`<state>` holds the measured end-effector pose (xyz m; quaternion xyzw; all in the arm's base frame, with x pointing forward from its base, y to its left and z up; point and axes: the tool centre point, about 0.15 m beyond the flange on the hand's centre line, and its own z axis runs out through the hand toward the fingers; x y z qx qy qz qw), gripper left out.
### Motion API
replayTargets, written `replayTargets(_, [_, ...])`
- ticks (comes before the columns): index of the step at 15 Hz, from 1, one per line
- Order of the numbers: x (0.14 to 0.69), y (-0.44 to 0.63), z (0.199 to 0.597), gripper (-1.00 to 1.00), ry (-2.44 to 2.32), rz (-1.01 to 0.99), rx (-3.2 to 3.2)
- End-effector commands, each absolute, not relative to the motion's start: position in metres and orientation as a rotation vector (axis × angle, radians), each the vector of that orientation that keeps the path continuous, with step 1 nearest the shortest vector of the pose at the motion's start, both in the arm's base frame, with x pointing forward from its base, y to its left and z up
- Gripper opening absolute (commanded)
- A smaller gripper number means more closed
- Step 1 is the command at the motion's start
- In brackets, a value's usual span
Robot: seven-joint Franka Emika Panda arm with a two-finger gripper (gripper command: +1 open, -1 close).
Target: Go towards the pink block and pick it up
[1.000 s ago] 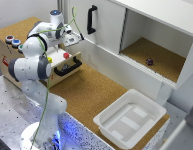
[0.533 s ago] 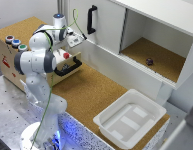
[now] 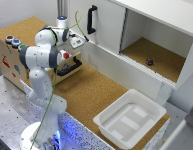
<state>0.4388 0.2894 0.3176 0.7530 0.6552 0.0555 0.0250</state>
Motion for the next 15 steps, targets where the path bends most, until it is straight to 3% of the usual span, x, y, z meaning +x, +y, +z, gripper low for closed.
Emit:
replayTargets(1, [0.455,0.297,0.317,-1.00,2.015,0.024,2.326])
replayTargets(7, [0.446,0.289,0.345,-1.00,1.837,0.078,2.459])
replayTargets(11, [0.432,0.285,0.364,-1.00,1.407,0.128,2.669])
replayTargets(15, [0.420,0.279,0.351,-1.00,0.845,0.006,2.909])
